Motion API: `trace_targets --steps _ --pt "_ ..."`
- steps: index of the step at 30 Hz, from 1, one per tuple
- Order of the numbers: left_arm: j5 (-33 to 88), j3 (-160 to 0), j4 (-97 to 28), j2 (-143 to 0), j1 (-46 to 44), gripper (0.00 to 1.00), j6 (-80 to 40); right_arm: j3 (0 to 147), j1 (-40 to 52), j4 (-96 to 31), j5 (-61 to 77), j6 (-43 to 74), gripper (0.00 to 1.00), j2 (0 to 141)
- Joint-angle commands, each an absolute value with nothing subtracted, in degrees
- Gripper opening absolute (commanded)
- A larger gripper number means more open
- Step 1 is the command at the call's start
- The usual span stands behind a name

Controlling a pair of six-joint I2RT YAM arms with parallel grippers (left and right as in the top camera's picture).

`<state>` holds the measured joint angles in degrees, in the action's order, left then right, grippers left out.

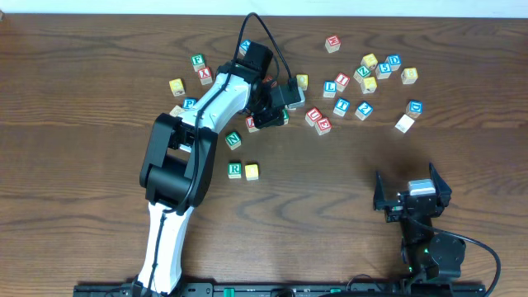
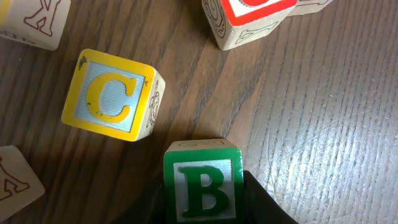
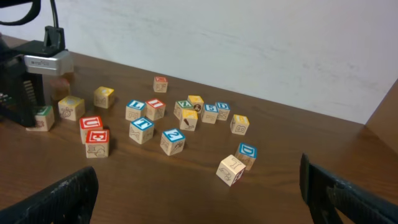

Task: Spell out ROBOT
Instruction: 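Lift the B block and carry it toward the R and O blocks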

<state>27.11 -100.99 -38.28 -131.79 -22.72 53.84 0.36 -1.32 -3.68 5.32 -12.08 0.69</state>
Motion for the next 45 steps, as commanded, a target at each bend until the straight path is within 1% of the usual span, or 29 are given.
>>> trace_targets --steps 1,7,12,16,19,24,26,29,31,35,40,45 --pt "28.10 -102.00 -38.02 -128.84 -22.83 0.08 51.83 0.32 -1.50 -3.99 5.08 -11.18 0.99 0.38" --pt "28.10 -102.00 -37.93 -124.05 -22.83 0.08 48.66 0.32 -1.50 -3.99 5.08 -11.18 0.99 0.38" --pt "28.10 -102.00 -37.82 -116.57 -22.83 0.07 43.72 0.32 -1.50 -3.99 5.06 -11.18 0.99 0.38" --pt "28.05 -102.00 -37.85 -109.34 -22.83 0.08 36.69 0.32 -1.50 -3.99 5.08 -11.18 0.99 0.38" --pt "27.83 -102.00 -38.33 -104.51 -22.72 0.07 29.15 0.32 -1.50 -3.99 5.08 -11.18 0.99 0.38" --pt "27.73 -102.00 -41.87 -97.62 -22.72 0.07 18.76 0.32 -1.50 -3.99 5.08 -11.18 0.99 0.38" --pt "24.99 -102.00 -44.49 -95.11 -22.72 0.08 14.57 0.32 -1.50 -3.99 5.08 -11.18 0.99 0.38" --pt "17.06 -101.97 -49.21 -92.40 -22.72 0.08 7.51 0.32 -1.50 -3.99 5.08 -11.18 0.99 0.38" --pt "11.55 -101.97 -54.50 -90.65 -22.72 0.08 2.28 0.32 -1.50 -3.99 5.08 -11.18 0.99 0.38" --pt "5.61 -101.91 -63.07 -88.99 -22.72 0.08 -4.80 0.32 -1.50 -3.99 5.08 -11.18 0.99 0.38" --pt "3.16 -99.53 -70.15 -88.71 -22.81 0.07 -12.78 0.32 -1.50 -3.99 5.08 -11.18 0.99 0.38" --pt "3.14 -91.20 -68.31 -88.68 -24.73 0.07 -17.63 0.32 -1.50 -3.99 5.08 -11.18 0.99 0.38"
